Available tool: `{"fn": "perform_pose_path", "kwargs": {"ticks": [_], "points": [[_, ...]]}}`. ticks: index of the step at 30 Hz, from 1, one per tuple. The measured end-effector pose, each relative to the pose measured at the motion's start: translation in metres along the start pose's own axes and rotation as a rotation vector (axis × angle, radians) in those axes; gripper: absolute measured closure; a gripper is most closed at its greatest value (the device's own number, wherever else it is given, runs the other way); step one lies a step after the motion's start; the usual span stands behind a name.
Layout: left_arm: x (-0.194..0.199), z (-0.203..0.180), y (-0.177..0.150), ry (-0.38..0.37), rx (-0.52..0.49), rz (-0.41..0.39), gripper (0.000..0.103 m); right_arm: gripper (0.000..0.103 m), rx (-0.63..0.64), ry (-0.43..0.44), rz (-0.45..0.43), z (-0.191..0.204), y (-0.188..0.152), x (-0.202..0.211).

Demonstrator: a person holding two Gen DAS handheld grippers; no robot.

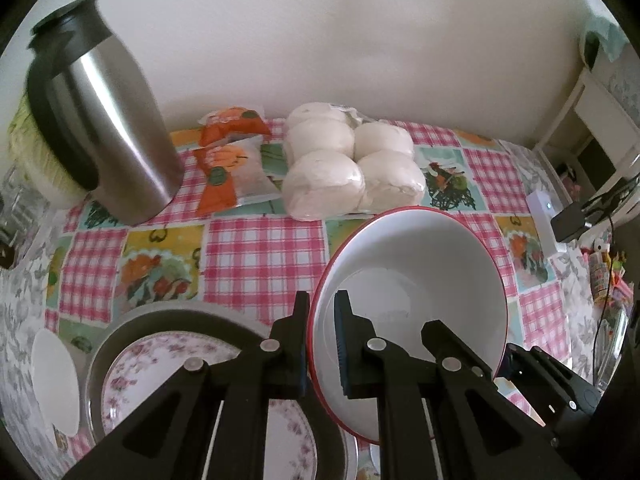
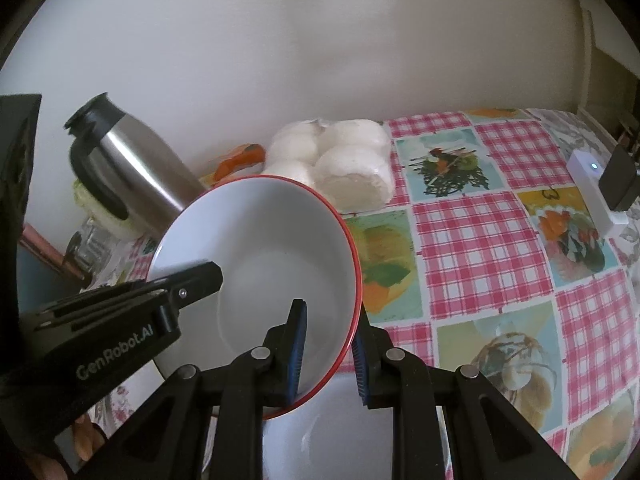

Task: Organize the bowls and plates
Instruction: 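Lift the red-rimmed bowl with both grippers and carry it over the basin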

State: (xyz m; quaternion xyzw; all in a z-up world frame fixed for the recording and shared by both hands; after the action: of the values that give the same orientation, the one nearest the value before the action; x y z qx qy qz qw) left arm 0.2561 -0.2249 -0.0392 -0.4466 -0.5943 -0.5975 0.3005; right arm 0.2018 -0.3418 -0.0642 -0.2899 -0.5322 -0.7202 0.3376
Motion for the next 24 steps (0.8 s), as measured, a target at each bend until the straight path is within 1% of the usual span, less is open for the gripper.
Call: {"fn": "perform_pose_path", "kwargs": {"ticks": [6, 12, 18, 24], "points": [[0.019, 0.022, -0.008, -0.019, 0.072, -0.014, 0.091, 0.080, 0.053, 0.009, 0.008, 0.023, -0.004, 0.012], [0.027, 0.051, -0.023, -0.042, 0.159, 0.000, 0.091, 0.080, 0.112, 0.015, 0.049, 0.050, -0.016, 0.017], [0.042, 0.086, -0.044, -0.058, 0.263, -0.009, 0.091, 0.080, 0.163, 0.034, 0.076, 0.079, -0.027, 0.023], [0.051, 0.114, -0.067, -0.078, 0.345, -0.023, 0.091, 0.080, 0.211, 0.040, 0.106, 0.105, -0.039, 0.025]]}}
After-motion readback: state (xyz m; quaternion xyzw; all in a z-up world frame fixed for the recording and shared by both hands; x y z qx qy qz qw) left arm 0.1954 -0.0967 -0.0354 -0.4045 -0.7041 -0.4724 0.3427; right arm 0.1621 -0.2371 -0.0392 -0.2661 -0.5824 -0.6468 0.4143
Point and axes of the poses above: each gripper's, at about its wrist camera, not at the fingertips, and x roughly against the way its jaws point, z to its left, y to its top, the point moved 3 cm from there along -x, roughly the way its jaws point, and after that the axes turned 7 degrees about x, right-handed, at the moved point
